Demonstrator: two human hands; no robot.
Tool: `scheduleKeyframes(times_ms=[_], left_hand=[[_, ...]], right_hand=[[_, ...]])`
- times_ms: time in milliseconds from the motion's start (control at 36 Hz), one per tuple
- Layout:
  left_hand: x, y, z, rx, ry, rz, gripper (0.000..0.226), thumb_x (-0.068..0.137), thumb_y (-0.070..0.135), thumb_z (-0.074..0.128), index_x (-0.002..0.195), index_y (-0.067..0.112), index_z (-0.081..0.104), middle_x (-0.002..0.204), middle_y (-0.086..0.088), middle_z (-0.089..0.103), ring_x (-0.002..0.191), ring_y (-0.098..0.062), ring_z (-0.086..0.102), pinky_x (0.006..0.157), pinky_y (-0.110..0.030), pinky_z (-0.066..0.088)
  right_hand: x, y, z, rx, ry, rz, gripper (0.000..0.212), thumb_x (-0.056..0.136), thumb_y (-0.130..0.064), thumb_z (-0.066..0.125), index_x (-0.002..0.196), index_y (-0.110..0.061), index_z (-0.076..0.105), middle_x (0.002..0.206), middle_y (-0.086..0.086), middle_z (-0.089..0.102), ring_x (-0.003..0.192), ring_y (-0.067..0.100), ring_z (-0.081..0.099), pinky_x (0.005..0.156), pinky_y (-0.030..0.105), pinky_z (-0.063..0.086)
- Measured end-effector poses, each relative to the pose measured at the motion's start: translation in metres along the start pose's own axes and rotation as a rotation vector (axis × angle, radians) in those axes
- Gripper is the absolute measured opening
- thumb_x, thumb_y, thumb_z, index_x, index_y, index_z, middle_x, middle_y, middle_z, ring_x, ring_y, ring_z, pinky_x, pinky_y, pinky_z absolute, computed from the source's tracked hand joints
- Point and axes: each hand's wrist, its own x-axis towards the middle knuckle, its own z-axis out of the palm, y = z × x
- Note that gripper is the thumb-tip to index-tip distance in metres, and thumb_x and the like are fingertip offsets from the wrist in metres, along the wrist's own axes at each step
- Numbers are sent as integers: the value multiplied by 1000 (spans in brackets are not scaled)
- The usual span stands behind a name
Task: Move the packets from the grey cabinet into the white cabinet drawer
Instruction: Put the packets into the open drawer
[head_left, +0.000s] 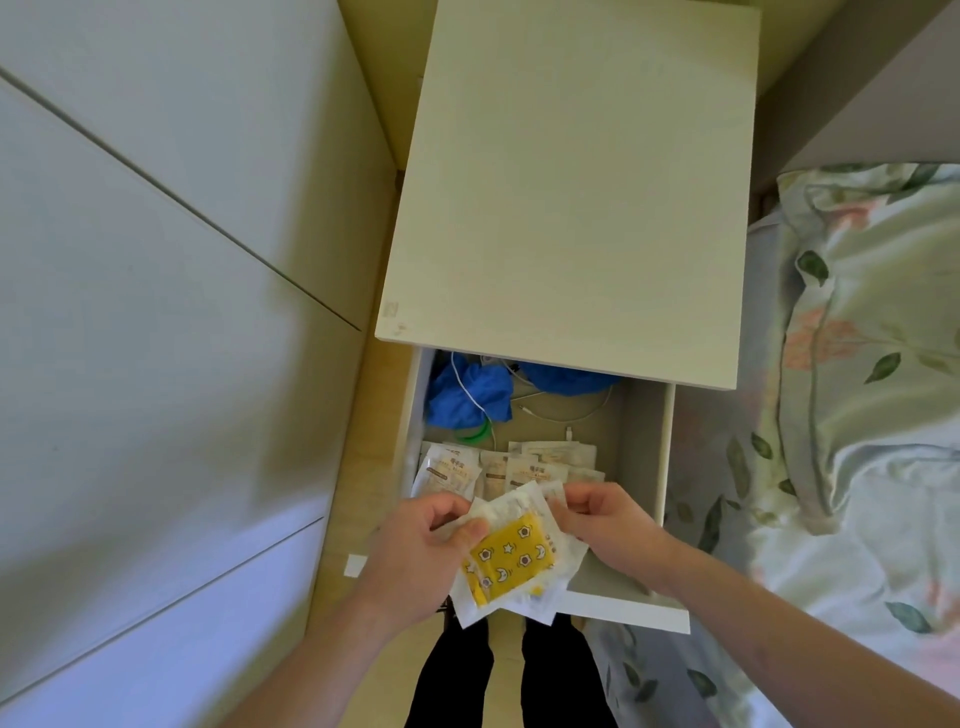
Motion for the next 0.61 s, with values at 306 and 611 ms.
scheduleKeyframes(times_ms=[306, 611], left_hand=[[4, -8, -11, 114, 180, -3, 14, 97, 27, 65, 86, 21, 72, 84, 3, 75, 74, -1, 70, 53, -14, 51], [6, -16, -12, 97, 247, -44, 13, 96, 25, 65, 86, 19, 71, 80, 2, 75, 68, -3, 70, 49, -12, 48]], right_hand=[[45, 29, -40, -549, 330, 16, 20, 102, -33, 53, 112, -32, 70, 113, -6, 70, 93, 11, 67, 77, 33, 63], [80, 37, -32, -983, 248, 115, 35, 96, -36, 65, 130, -34, 62, 130, -5, 64, 106, 18, 65, 88, 35, 59]])
